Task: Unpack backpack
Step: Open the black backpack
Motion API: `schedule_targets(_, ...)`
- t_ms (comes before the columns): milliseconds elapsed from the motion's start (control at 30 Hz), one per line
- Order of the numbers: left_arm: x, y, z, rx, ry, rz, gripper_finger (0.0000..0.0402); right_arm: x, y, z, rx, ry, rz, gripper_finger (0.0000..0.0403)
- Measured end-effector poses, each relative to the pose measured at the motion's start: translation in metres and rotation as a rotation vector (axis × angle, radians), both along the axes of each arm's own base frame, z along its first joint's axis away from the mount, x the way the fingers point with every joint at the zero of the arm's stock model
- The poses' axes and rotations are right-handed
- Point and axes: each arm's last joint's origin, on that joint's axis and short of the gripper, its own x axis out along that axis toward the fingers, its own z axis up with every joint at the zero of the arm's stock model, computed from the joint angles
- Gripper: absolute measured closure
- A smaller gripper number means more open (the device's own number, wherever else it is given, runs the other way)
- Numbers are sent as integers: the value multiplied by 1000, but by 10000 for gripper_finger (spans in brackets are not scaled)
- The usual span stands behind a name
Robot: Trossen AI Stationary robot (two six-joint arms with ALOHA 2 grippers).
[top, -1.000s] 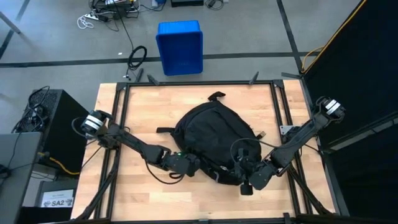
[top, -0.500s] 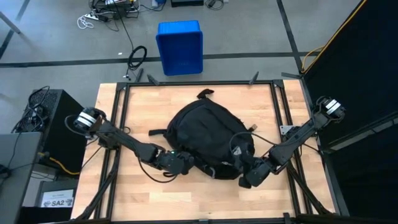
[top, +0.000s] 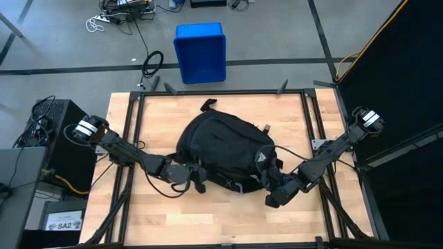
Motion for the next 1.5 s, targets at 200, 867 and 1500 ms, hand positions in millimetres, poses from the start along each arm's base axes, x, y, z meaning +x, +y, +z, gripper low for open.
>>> schedule_targets(200, 3, -2, 9, -10, -59, -34, 299, 6, -5, 1, -12, -29, -22, 403)
schedule_targets(867, 111, -53, -6, 93, 152, -105, 212, 13, -14, 3, -54, -68, -69, 403)
schedule_targets(1500, 142, -52, -19, 79, 303, 112, 212, 14, -14, 3, -55, -74, -63, 402)
